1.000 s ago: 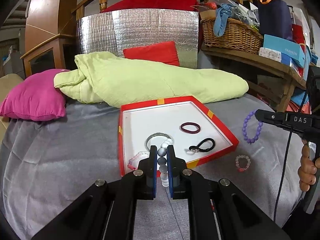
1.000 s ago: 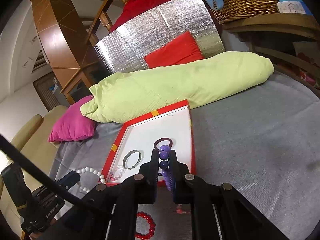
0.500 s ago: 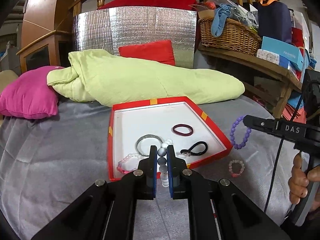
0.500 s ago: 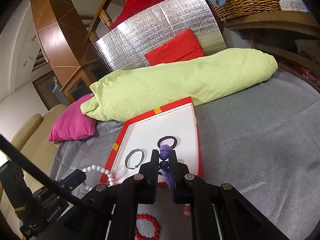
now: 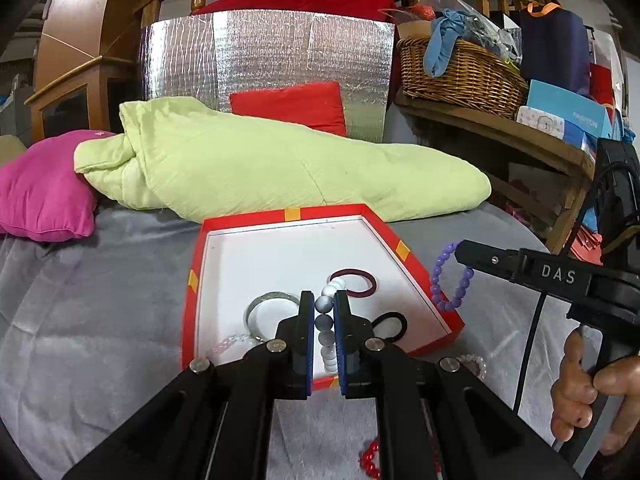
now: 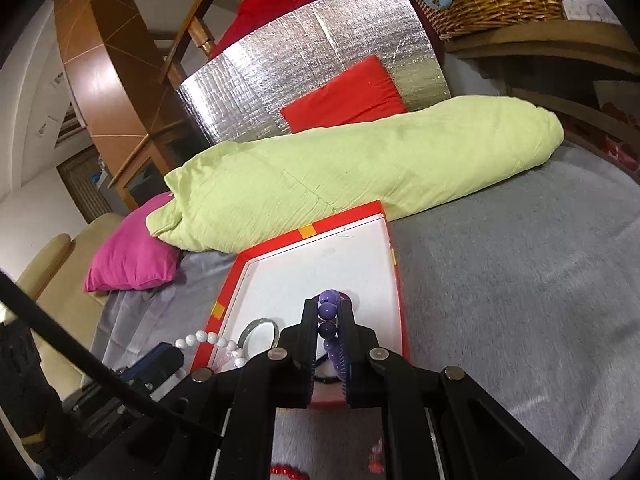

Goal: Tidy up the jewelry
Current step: 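Carry the pearl and purple bracelets over the red box with both tools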

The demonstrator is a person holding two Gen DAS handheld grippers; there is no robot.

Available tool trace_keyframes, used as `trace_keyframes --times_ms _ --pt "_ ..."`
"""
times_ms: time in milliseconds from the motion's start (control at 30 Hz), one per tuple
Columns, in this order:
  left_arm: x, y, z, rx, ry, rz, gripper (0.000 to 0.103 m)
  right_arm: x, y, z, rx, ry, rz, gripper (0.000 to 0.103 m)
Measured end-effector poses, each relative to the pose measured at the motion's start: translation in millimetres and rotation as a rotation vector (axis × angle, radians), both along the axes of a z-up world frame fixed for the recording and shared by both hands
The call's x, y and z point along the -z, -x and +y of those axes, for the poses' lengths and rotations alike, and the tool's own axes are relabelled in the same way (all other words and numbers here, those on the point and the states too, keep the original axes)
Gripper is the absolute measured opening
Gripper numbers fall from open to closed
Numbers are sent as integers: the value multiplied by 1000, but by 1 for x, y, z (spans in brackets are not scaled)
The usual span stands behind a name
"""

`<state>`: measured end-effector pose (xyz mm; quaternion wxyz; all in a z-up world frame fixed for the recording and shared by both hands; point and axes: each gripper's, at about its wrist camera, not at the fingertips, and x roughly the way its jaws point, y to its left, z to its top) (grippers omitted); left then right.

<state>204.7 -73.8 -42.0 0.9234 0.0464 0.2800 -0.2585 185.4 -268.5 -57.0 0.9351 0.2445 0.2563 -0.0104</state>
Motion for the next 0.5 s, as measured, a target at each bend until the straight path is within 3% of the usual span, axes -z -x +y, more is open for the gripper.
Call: trace_keyframes --times_ms 500 --pt "26 -17 -12 -8 -38 104 10 31 -44 -6 20 -13 94 11"
